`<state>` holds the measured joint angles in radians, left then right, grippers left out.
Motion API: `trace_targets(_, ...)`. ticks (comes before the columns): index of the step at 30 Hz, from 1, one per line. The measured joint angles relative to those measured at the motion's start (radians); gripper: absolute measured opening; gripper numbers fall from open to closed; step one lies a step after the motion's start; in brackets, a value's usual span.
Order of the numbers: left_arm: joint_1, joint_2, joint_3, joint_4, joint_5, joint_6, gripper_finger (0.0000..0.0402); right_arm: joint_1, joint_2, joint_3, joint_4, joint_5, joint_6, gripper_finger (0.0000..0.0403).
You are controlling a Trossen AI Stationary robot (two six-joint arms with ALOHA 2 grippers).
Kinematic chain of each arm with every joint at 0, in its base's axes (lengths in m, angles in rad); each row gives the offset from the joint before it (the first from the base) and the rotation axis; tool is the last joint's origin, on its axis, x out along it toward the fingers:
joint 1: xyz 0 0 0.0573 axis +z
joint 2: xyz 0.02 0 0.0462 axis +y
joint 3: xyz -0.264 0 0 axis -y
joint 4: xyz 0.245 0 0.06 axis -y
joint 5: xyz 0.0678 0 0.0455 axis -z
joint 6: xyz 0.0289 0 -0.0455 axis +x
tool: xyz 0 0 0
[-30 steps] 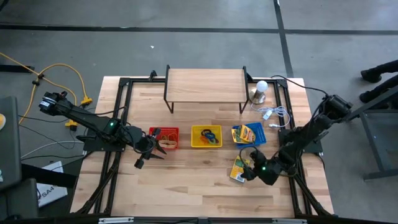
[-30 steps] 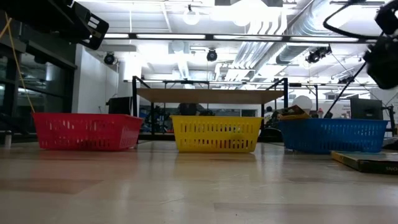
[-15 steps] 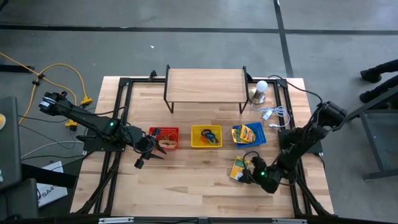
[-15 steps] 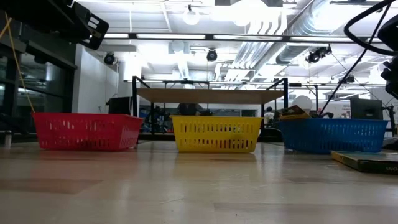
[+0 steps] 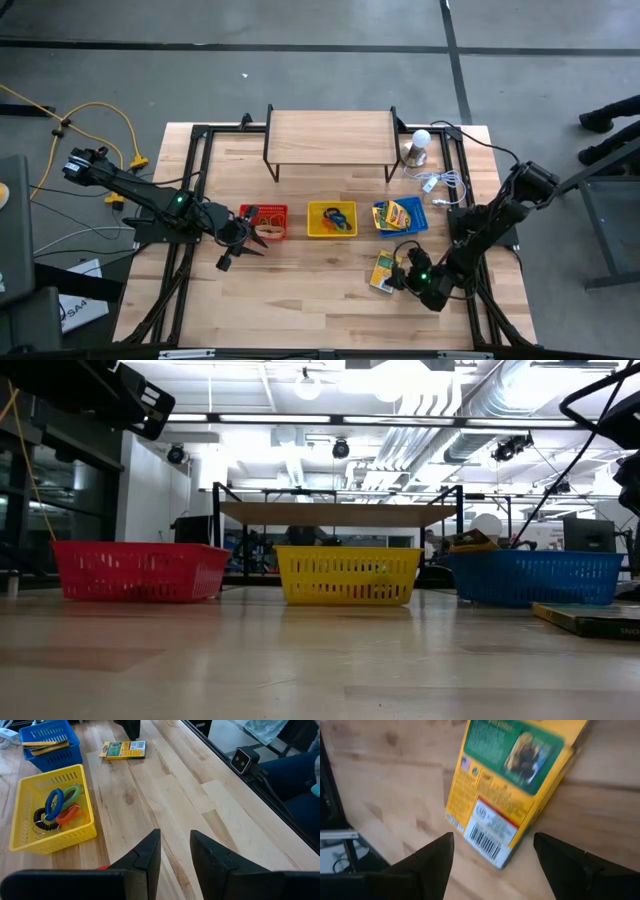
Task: Pick & Place Office Desk Supplies
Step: Put the box of crayons into the blue bin
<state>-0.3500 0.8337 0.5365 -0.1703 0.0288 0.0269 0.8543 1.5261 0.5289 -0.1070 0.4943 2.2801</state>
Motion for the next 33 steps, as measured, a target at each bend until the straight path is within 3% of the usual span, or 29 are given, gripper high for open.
trace_targets(14,0.000,0.000,0.000,0.000,0.000,0.000,0.0100,0.000,-0.001,-0.001,-0.107,0.071,0.020,0.0271)
trace_targets(33,0.000,0.000,0.000,0.000,0.000,0.000,0.0100,-0.155,0.006,-0.008,0.016,0.073,-0.270,0.0271)
